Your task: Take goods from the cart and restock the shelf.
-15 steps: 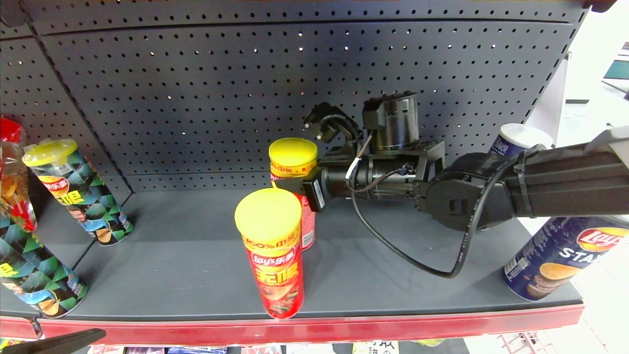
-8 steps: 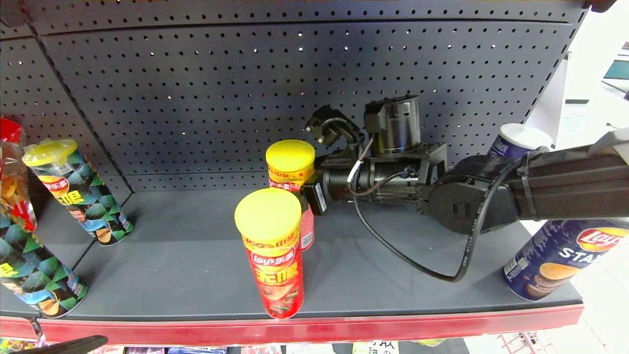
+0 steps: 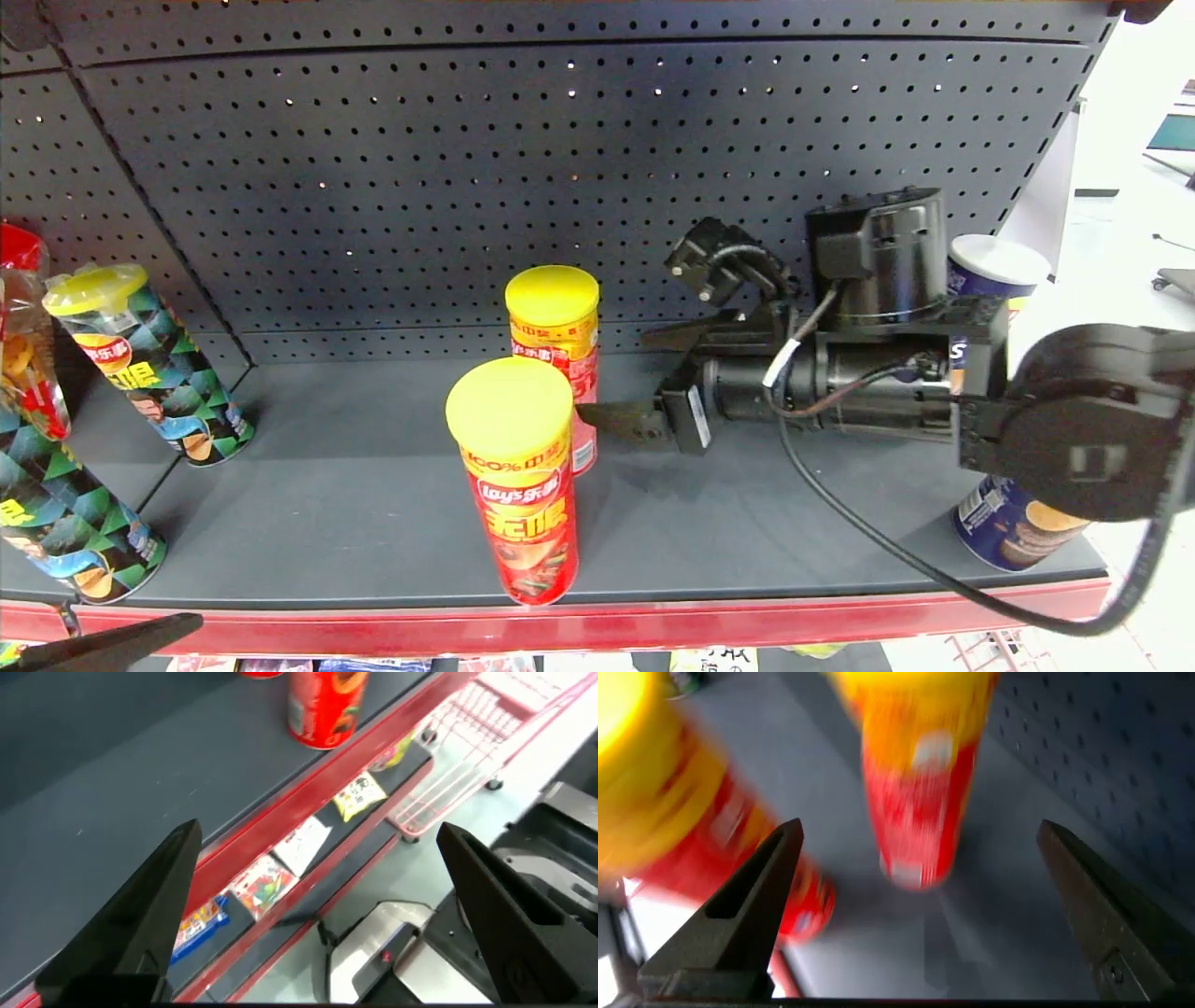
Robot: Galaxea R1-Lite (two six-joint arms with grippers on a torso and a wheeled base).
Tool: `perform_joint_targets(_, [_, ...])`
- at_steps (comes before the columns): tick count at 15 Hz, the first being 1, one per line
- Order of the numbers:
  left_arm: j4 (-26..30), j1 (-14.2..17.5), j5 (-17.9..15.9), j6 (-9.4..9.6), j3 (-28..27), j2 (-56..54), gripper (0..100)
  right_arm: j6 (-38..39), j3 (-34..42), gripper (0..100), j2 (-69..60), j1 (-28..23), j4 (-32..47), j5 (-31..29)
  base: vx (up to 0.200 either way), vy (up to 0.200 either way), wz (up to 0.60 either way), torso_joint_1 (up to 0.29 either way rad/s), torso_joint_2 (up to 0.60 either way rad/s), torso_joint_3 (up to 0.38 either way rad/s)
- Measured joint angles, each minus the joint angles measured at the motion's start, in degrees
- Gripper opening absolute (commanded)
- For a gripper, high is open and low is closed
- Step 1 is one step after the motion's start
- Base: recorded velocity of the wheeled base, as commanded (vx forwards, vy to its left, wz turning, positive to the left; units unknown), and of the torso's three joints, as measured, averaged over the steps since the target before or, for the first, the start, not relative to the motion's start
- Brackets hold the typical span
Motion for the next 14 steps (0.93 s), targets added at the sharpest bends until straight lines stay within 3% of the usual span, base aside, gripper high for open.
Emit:
perform_joint_targets(5, [-0.29, 0.74, 1.96, -0.57, -0.91, 7.25, 100, -0.05, 12.2, 100, -14.12, -0.63, -0.02, -2.44, 0.0, 0.0, 0.0, 0.0, 0.0, 0.0])
perform_joint_targets(11, [-0.55, 0.96, 5.06, -0.29, -8.08, 22.61, 100, -1.96, 26.34, 100, -36.06, 0.22, 0.17, -3.66, 0.0, 0.0, 0.0, 0.0, 0.0, 0.0])
perform_joint_targets(14, [-0.6, 0.88, 5.3, 0.23, -10.14, 28.83, 100, -2.08, 30.12, 100, -46.31, -2.11, 0.35, -7.03, 0.0, 0.0, 0.0, 0.0, 0.0, 0.0])
